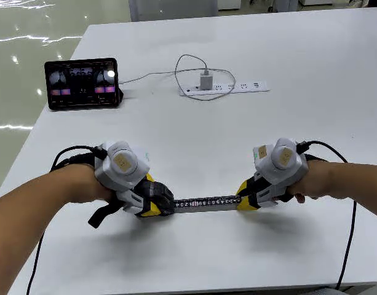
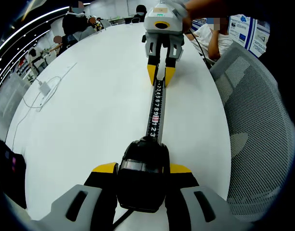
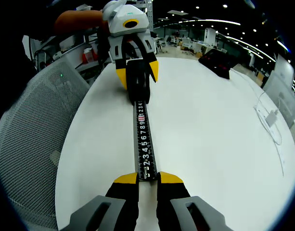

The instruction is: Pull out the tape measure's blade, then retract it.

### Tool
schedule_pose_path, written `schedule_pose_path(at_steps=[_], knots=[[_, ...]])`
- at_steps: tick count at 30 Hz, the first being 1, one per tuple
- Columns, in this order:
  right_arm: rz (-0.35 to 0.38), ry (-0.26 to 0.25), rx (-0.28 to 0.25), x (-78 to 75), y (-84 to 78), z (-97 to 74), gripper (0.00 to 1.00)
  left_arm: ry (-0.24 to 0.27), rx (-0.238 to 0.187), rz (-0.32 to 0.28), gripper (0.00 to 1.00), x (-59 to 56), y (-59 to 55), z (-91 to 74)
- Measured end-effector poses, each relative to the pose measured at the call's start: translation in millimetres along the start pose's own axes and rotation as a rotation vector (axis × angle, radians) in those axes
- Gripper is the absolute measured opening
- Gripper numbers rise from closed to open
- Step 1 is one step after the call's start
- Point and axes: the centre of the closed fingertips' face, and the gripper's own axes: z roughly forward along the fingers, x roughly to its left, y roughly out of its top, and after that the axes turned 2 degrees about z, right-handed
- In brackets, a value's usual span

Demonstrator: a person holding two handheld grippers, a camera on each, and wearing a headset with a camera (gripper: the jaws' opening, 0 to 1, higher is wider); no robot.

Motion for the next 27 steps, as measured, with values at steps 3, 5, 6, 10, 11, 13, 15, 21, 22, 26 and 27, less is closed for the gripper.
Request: schedule_pose_path(at_steps=[3,5,6,10,11,13,15,21,22,26,27], knots=[[-0.002,0.000,0.000,0.3,0.0,0.0,0.10,0.000,0.000,0.000,0.33,-0.1,-0.1,0.1],[-0.005,0.000,0.001,0.2,-0.2,0.1,0.10,0.000,0.000,0.000,0.33,-0.1,-0.2,0.2],[-0.005,0.000,0.002,0.2,-0.2,0.1,0.10,0.000,0.000,0.000,0.33,-0.1,-0.2,0.2],[-0.005,0.000,0.002,0.3,-0.3,0.2,0.10,0.000,0.000,0.000,0.33,-0.2,-0.2,0.2],[-0.006,0.000,0.002,0.4,-0.4,0.3,0.10,0.000,0.000,0.000,0.33,-0.2,-0.2,0.1],[-0.006,0.000,0.004,0.1,-1.0,0.0,0.10,0.000,0.001,0.001,0.33,-0.2,-0.3,0.0],[-0.004,-0.001,0.004,-0.1,-2.2,-1.1,0.10,0.000,0.001,0.001,0.33,-0.2,-0.3,-0.1],[0.002,-0.006,0.008,-1.5,-8.2,-5.2,0.10,0.001,0.001,0.000,0.33,-0.3,-0.2,-0.5],[0.004,-0.006,0.008,-1.6,-8.9,-5.8,0.10,0.001,0.001,0.001,0.33,-0.2,-0.2,-0.5],[0.004,-0.008,0.012,-1.8,-11.8,-8.0,0.10,0.001,0.001,0.001,0.33,-0.2,0.0,-0.6],[0.003,-0.009,0.012,-2.1,-12.7,-8.8,0.10,0.000,0.001,0.001,0.33,-0.1,0.0,-0.6]])
